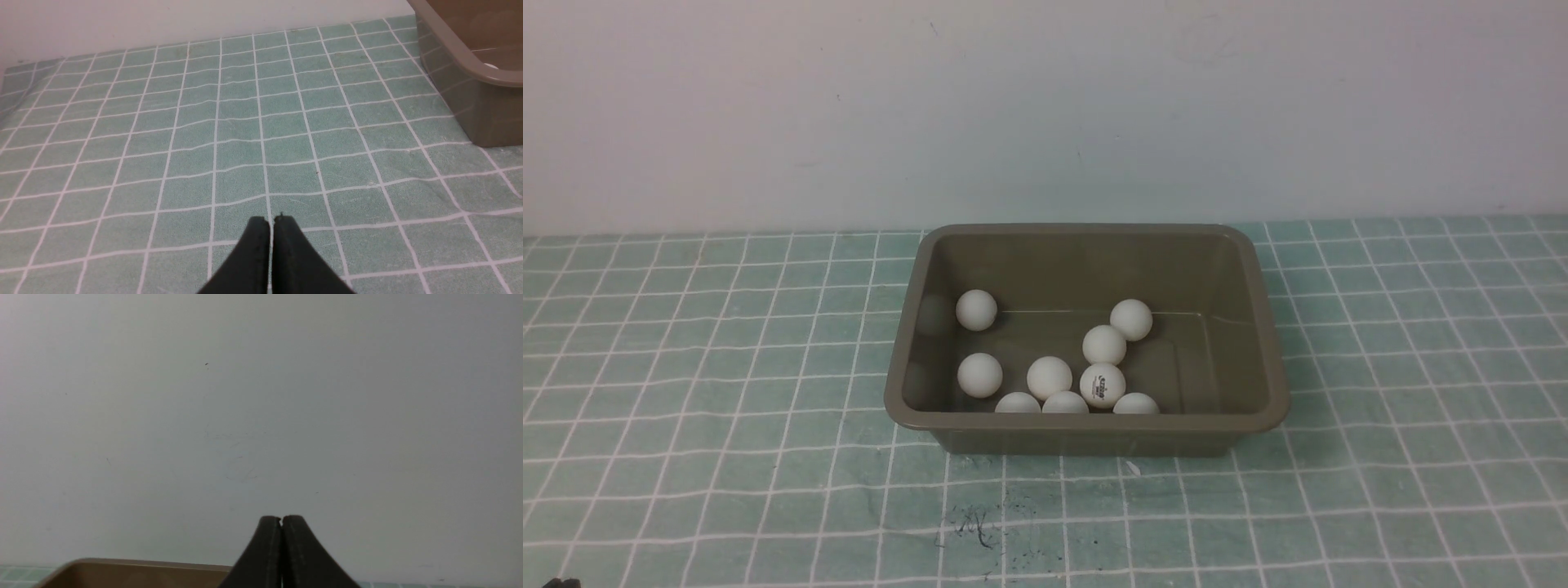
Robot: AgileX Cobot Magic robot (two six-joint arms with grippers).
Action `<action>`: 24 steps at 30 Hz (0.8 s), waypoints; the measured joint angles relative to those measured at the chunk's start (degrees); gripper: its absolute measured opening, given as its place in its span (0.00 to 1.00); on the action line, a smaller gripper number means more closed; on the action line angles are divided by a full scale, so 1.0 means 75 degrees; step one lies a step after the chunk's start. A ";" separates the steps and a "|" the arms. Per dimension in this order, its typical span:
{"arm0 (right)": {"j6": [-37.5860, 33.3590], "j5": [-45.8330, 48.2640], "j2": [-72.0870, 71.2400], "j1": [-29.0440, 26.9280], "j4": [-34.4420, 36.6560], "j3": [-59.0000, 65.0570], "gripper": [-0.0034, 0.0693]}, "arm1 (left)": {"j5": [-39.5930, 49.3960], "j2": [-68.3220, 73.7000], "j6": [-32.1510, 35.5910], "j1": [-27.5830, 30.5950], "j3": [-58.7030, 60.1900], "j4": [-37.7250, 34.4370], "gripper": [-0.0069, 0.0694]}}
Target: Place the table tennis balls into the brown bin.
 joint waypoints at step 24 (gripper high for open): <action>0.1340 -0.0914 -0.0123 0.0468 -0.2409 0.3681 0.03 | 0.0011 0.0000 0.0000 0.0000 0.0000 -0.0016 0.08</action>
